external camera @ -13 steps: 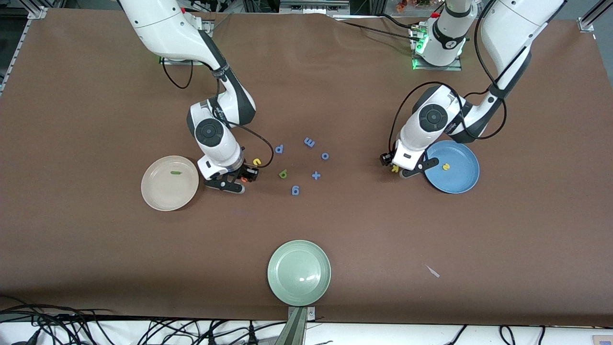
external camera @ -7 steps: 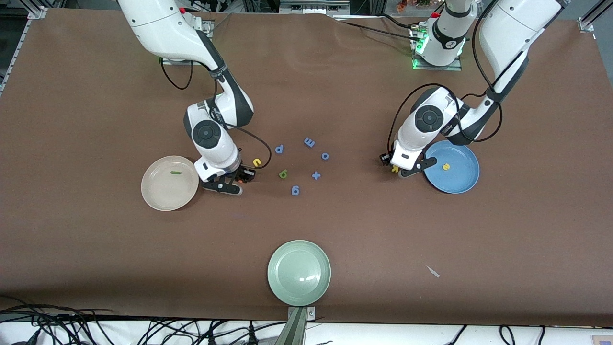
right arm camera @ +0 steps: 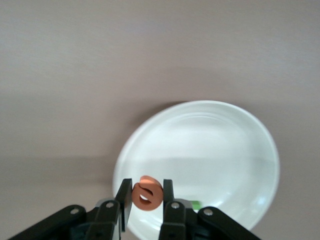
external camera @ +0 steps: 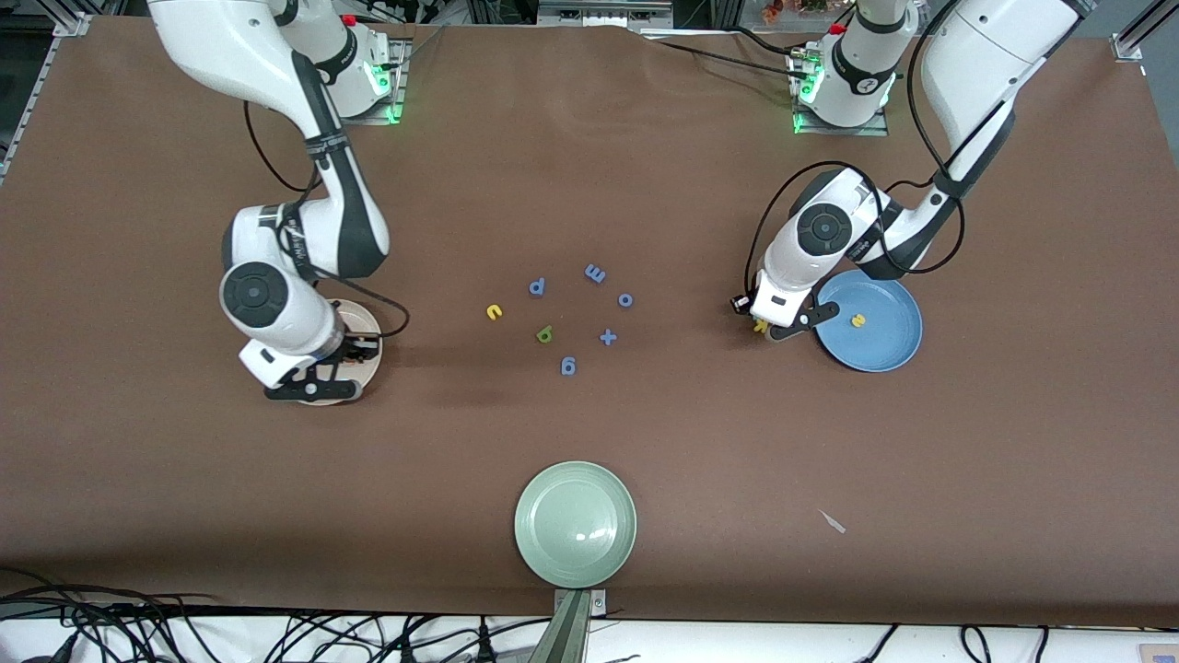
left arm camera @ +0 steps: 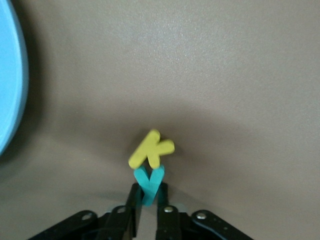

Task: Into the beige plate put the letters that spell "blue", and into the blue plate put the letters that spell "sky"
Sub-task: 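Carry the e to the white plate while the left gripper carries the y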

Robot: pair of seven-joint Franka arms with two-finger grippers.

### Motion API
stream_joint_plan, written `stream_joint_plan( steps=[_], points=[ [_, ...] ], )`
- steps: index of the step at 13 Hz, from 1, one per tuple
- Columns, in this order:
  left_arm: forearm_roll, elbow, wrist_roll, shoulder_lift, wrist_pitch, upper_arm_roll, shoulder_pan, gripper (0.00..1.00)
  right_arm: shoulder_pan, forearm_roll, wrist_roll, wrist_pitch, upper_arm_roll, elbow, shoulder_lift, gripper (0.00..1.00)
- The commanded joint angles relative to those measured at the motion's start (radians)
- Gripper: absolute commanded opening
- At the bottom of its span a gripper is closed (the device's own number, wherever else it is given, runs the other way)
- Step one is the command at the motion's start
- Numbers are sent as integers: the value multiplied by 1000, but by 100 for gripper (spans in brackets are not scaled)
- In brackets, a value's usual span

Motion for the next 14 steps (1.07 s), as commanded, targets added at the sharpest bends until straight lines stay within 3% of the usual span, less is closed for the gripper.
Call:
stream_joint_plan(
  steps=[1, 4, 9, 14],
  points=[
    [40, 28, -18, -11, -36, 0, 13, 3, 8, 16, -25, 36, -4, -84, -30, 21],
    [23, 86, -14, -40, -142, -9, 14, 3, 9, 54, -27, 99, -4, -150, -45, 56],
    [-48, 180, 96, -77, -352, -72, 94, 2, 12, 54, 49, 87, 27, -141, -67, 63],
    [-53, 81, 355, -126, -365, -201, 397, 4, 18, 54, 454, 123, 231, -116, -59, 67]
  ],
)
